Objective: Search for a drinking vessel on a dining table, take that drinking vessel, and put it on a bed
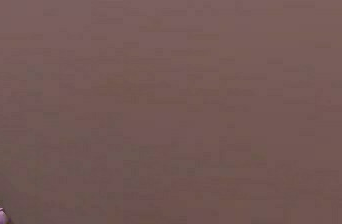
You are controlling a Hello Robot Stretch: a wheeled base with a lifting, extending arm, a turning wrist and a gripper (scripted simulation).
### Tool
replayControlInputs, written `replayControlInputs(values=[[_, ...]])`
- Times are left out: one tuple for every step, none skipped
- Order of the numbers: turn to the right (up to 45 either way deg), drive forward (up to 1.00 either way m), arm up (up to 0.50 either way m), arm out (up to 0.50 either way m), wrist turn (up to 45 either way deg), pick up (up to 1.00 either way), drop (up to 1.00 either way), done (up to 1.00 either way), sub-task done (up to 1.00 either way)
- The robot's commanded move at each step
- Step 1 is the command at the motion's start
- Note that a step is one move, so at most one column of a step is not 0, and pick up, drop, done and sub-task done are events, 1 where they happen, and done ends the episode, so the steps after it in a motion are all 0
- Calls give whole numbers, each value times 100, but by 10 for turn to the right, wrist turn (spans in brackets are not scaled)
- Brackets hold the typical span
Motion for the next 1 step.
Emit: replayControlInputs(values=[[-450,0,0,0,0,0,0,0,0]])
